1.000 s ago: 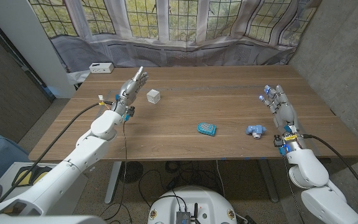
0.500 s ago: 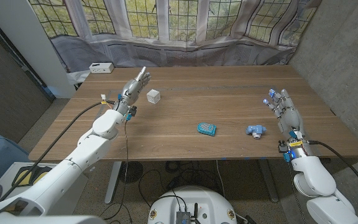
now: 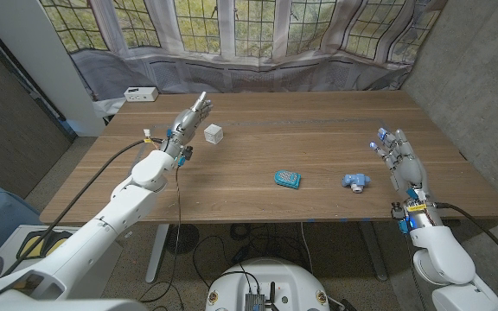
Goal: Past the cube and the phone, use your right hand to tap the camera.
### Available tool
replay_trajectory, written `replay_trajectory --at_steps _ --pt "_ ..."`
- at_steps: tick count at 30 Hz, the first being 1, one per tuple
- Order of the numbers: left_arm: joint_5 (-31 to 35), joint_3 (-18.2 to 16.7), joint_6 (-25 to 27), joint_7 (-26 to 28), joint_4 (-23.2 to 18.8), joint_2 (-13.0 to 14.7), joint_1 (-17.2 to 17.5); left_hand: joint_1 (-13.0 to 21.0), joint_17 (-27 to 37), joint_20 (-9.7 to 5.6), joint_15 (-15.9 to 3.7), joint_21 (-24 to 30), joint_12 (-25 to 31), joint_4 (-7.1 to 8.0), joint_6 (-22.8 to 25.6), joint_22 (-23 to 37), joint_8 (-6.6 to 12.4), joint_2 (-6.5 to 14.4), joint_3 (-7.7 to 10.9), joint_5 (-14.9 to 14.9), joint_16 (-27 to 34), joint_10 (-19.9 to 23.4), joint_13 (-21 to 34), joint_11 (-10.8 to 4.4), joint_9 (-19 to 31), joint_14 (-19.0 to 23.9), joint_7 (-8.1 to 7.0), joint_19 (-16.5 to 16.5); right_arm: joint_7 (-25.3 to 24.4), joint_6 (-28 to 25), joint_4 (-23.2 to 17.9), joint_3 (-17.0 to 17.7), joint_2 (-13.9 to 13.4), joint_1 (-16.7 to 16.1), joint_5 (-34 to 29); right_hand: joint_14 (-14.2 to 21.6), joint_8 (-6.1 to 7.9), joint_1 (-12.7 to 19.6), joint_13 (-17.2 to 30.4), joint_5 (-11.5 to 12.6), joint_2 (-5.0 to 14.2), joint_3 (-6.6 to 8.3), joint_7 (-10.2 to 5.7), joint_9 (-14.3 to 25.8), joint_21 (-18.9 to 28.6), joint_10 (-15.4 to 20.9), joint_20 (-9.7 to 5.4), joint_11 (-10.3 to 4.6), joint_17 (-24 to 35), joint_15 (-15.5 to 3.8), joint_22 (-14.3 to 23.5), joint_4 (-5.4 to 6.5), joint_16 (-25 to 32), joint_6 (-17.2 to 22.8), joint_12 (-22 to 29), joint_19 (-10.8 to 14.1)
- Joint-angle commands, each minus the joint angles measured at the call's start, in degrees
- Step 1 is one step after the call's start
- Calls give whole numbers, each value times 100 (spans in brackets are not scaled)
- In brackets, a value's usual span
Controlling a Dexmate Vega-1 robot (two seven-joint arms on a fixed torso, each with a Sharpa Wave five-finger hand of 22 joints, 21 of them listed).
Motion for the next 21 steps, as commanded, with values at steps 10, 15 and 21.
replay_trajectory --at_steps 10,15,21 --pt "1 100 40 -105 32 -32 -91 72 32 58 -14 -1 -40 -26 51 21 -11 -7 8 -14 -5 58 10 -8 31 48 -53 -3 -10 154 -331 275 288 -663 -389 78 -35 16 11 15 -2 -22 -23 27 -20 55 19 -6 5 20 21 3 4 54 20 65" --pt "6 107 31 -114 26 -33 -96 74 32 58 -15 -3 -48 -27 54 22 -12 -5 10 -15 -9 55 10 -5 31 46 -47 -5 29 244 -339 271 383 -770 -438 102 -35 14 12 15 -3 -24 -35 27 -19 67 25 -6 6 28 21 3 10 62 20 79" --pt "23 116 -38 -154 42 -51 -142 77 32 54 -17 -6 -53 -29 58 22 -13 -3 14 -16 -9 63 11 0 32 53 -51 -4 37 292 -400 317 461 -894 -605 106 -42 12 12 14 -7 -29 -46 28 -18 74 29 -7 6 25 21 2 5 59 15 99"
